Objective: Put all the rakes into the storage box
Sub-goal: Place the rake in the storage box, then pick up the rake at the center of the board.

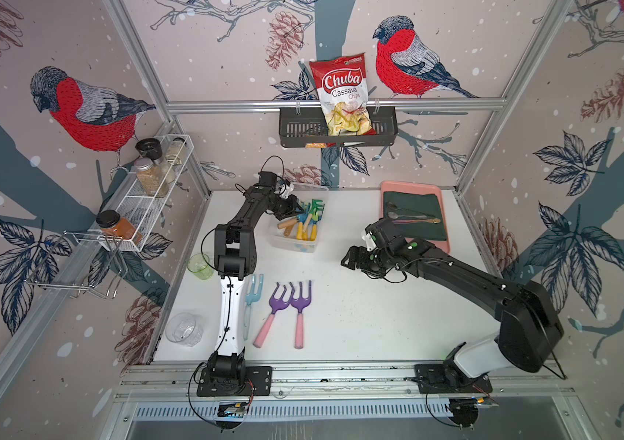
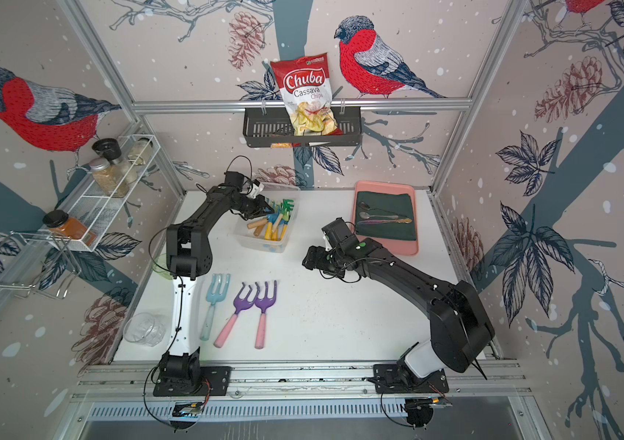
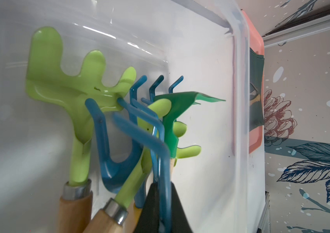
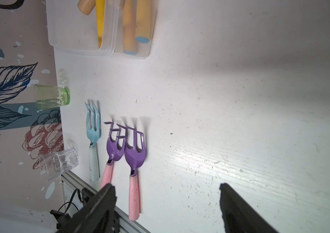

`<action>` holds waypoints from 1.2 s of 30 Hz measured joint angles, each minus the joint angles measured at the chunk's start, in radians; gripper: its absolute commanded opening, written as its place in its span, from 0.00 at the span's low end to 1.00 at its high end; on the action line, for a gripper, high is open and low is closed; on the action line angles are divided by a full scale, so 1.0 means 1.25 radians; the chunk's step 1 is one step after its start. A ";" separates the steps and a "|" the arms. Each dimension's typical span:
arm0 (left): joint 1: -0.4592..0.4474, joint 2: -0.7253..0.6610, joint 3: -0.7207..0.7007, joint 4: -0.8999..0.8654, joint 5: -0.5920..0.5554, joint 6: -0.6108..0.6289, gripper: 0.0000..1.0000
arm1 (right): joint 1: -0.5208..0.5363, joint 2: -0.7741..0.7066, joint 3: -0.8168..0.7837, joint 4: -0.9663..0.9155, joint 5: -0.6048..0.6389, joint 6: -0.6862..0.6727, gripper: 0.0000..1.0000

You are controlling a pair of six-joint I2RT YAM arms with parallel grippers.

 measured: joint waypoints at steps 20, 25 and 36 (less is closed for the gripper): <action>0.009 -0.217 -0.112 0.018 0.000 -0.022 0.64 | 0.257 0.125 0.085 -0.061 0.170 0.110 0.82; 0.022 -0.345 -0.247 0.048 -0.002 -0.030 0.64 | 0.379 0.206 0.142 -0.082 0.218 0.180 0.82; 0.032 -0.620 -0.602 0.120 0.005 -0.049 0.65 | 0.506 0.405 0.301 -0.100 0.231 0.251 0.71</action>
